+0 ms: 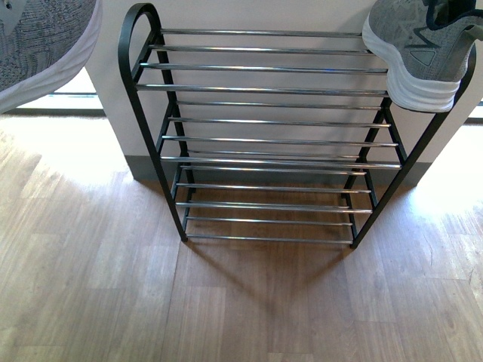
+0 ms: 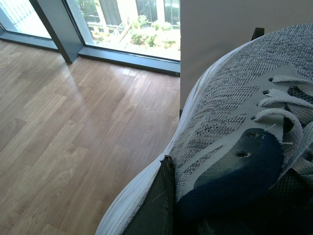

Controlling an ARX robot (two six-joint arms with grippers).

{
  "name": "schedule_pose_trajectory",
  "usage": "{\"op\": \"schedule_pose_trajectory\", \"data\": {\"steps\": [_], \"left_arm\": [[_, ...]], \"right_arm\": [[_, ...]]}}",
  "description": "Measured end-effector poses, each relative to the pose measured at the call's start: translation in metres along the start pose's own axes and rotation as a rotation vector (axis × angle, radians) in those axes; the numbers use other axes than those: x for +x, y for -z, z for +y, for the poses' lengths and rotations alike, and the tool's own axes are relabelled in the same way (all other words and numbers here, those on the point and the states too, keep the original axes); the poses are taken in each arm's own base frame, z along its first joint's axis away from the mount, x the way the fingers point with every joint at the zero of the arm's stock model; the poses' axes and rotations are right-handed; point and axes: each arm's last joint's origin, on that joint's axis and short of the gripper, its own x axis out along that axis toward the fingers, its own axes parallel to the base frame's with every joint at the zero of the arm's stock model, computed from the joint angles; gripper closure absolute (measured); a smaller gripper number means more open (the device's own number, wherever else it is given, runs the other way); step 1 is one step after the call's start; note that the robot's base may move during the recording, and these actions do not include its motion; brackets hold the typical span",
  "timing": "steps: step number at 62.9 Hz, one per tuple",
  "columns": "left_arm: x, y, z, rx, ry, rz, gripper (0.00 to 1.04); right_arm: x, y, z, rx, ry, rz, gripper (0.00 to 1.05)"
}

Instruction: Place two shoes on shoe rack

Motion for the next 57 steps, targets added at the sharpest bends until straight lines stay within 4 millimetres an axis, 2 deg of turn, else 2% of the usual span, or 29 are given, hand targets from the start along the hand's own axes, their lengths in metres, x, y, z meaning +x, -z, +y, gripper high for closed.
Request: {"op": "schedule_pose_trajectory", "data": {"steps": [11,26,32,40,48,57], "left_arm": [[0.000,0.000,0.000,0.000,0.000,0.000,1.03],[0.000,0.000,0.000,0.000,0.000,0.000,1.03],[0.000,0.000,0.000,0.000,0.000,0.000,1.03],[0.000,0.000,0.000,0.000,0.000,0.000,1.03],[0.000,0.000,0.000,0.000,0.000,0.000,1.03],[0.000,0.000,0.000,0.000,0.000,0.000,1.03]], "right_arm": [[-0.036,-0.003,-0.012,-0.017,-0.099,-0.009,0.09],[-0.107,0.003,-0.033,-0.109,-0.336,-0.038,0.09],[-0.140,0.012,-0.049,-0.164,-0.430,-0.069,0.09],[-0.174,0.024,-0.077,-0.219,-0.464,-0.140,0.09],[-0.197,0.038,-0.104,-0.247,-0.477,-0.213,0.09],[-0.199,0.044,-0.113,-0.240,-0.457,-0.216,0.09]]}}
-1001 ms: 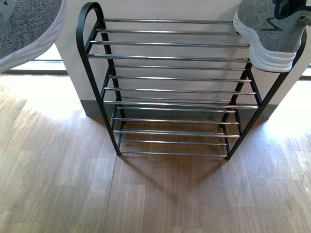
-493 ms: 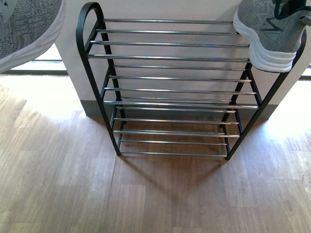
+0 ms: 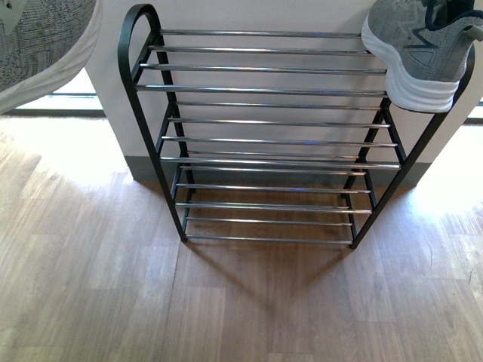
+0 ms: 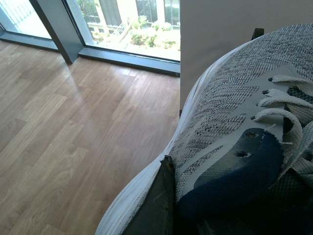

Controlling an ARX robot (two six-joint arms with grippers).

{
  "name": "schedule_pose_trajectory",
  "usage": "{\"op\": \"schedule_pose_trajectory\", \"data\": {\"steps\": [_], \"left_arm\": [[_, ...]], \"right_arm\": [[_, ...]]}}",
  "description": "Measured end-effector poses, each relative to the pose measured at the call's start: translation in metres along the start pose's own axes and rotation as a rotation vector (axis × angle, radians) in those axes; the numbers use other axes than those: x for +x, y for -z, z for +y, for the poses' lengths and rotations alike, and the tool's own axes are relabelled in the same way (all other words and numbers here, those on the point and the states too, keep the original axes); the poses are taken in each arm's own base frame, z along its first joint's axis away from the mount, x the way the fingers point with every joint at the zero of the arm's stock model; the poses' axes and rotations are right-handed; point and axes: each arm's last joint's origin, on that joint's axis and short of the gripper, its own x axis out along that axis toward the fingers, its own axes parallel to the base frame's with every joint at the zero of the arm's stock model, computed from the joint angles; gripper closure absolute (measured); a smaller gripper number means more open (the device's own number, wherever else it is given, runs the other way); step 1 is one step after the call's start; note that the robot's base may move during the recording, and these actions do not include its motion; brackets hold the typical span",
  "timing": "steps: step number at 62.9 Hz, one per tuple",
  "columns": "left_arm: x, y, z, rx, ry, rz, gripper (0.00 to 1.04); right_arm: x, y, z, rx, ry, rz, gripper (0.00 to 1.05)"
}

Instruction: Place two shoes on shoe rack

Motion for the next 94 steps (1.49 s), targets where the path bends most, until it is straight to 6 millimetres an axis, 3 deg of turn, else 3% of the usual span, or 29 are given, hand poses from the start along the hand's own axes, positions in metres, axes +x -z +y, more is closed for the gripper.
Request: {"op": "schedule_pose_trajectory", "data": {"steps": [14,38,51,94], "left_arm": [[0.000,0.000,0.000,0.000,0.000,0.000,1.03],[0.000,0.000,0.000,0.000,0.000,0.000,1.03],[0.000,0.000,0.000,0.000,0.000,0.000,1.03],[0.000,0.000,0.000,0.000,0.001,0.000,1.03]], "right_arm": [[-0.012,0.021,0.008,-0.263,0.294,-0.156,0.40],[-0.032,0.061,0.020,-0.319,0.313,-0.141,1.04],[-0.042,0.078,0.029,-0.322,0.303,-0.138,1.03],[-0.062,0.091,0.032,-0.327,0.297,-0.166,1.03]]}}
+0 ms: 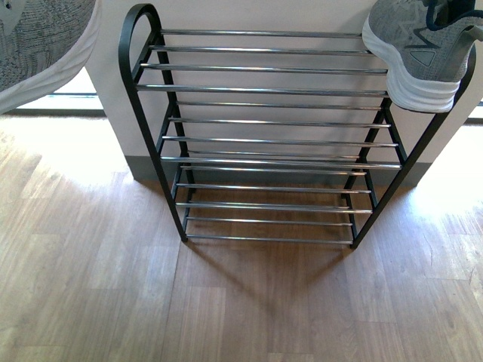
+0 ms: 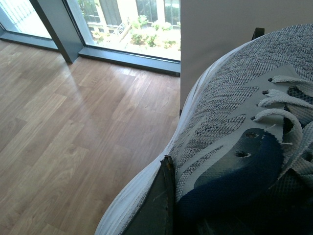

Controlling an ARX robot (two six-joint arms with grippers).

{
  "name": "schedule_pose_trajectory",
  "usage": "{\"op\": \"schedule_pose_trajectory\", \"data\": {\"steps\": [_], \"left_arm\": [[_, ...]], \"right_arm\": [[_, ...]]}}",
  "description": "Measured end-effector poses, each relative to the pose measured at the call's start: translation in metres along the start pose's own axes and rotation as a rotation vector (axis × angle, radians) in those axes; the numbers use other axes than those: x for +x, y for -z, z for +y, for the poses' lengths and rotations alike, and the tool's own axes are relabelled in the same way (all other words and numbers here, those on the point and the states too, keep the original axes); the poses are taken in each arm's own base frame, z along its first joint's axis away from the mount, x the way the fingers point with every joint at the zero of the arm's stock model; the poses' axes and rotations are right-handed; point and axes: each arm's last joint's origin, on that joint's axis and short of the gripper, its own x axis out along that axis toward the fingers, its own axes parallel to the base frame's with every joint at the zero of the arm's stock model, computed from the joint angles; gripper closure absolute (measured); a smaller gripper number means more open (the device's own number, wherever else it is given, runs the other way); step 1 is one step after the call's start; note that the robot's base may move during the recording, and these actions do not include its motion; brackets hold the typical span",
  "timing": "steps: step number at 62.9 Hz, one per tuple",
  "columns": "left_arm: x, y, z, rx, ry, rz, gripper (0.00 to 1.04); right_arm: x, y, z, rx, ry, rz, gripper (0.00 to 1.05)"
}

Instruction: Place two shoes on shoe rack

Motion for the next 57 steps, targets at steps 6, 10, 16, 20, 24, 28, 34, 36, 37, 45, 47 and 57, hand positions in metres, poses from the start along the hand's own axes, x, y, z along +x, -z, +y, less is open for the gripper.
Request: {"op": "schedule_pose_trajectory", "data": {"steps": [6,10,16,20,24,28,34,36,37,45,47,57], "left_arm": [[0.000,0.000,0.000,0.000,0.000,0.000,1.03],[0.000,0.000,0.000,0.000,0.000,0.000,1.03],[0.000,0.000,0.000,0.000,0.000,0.000,1.03],[0.000,0.000,0.000,0.000,0.000,0.000,1.03],[0.000,0.000,0.000,0.000,0.000,0.000,1.03],[0.000,0.000,0.000,0.000,0.000,0.000,1.03],[0.000,0.000,0.000,0.000,0.000,0.000,1.03],[0.000,0.000,0.000,0.000,0.000,0.000,1.03],[0.000,0.000,0.000,0.000,0.000,0.000,1.03],[0.000,0.000,0.000,0.000,0.000,0.000,1.03],[0.000,0.000,0.000,0.000,0.001,0.001,1.03],[0.000,0.000,0.000,0.000,-0.001,0.000,1.03]], "right_arm": [[-0.002,0.000,0.000,0.000,0.000,-0.001,1.03],[-0.004,0.000,0.000,0.000,0.000,-0.002,1.03],[-0.005,0.000,0.000,0.000,0.000,0.000,1.03],[-0.006,0.000,0.000,0.000,0.000,-0.002,1.03],[-0.007,0.000,0.000,0.000,0.000,0.000,1.03],[-0.008,0.000,0.000,0.000,0.000,0.000,1.03],[-0.015,0.004,0.000,0.000,-0.003,0.033,1.03],[-0.017,0.005,0.000,0.000,0.001,0.030,1.03],[-0.018,0.004,0.000,0.000,0.000,0.025,1.03],[-0.020,0.003,0.000,0.000,-0.001,0.006,1.03],[-0.020,0.003,0.000,0.000,-0.001,0.006,1.03],[-0.020,0.003,0.000,0.000,-0.002,0.004,1.03]]}}
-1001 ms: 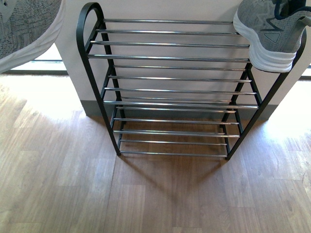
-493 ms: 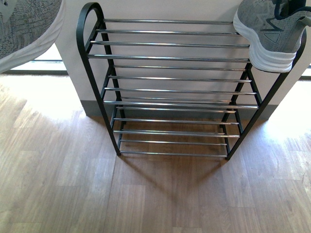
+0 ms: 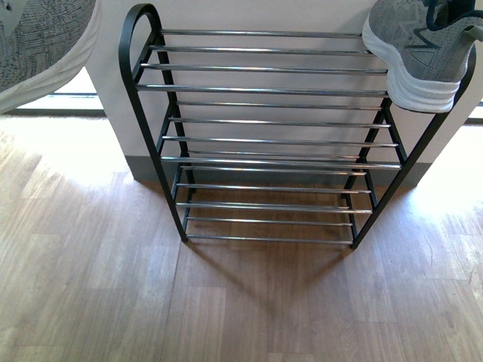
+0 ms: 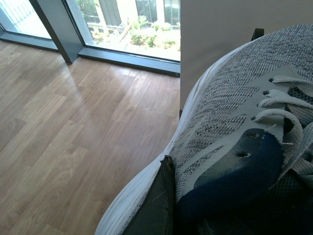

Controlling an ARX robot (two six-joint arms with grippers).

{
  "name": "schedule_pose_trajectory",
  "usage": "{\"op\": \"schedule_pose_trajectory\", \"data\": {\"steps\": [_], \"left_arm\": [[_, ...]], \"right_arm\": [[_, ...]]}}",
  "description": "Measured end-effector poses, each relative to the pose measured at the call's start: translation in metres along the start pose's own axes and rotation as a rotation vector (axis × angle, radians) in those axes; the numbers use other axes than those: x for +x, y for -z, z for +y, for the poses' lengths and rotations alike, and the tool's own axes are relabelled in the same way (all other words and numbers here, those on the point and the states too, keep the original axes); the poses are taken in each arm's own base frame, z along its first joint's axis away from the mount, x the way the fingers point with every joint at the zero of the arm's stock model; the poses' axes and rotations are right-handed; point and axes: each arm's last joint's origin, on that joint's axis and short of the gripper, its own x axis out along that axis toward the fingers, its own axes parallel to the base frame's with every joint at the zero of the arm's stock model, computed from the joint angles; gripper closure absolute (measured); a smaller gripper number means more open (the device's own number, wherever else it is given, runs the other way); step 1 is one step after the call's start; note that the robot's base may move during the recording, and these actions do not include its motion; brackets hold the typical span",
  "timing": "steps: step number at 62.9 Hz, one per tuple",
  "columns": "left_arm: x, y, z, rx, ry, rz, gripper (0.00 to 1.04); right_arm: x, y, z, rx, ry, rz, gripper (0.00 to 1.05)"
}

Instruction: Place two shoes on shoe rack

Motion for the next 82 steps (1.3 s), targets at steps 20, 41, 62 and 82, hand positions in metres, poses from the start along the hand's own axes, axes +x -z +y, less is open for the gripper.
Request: {"op": "schedule_pose_trajectory", "data": {"steps": [20,41,62,82], "left_arm": [[0.000,0.000,0.000,0.000,0.000,0.000,1.03],[0.000,0.000,0.000,-0.001,-0.008,-0.002,1.03],[-0.001,0.000,-0.001,0.001,0.013,0.003,1.03],[0.054,-0.025,-0.039,-0.173,0.085,0.075,1.03]], "right_arm": [[0.000,0.000,0.000,-0.002,0.000,0.000,0.71],[0.000,0.000,0.000,-0.002,-0.003,-0.001,0.11],[0.000,0.000,0.000,-0.002,0.003,-0.001,0.09],[0.000,0.000,0.000,-0.002,0.000,-0.001,0.09]]}}
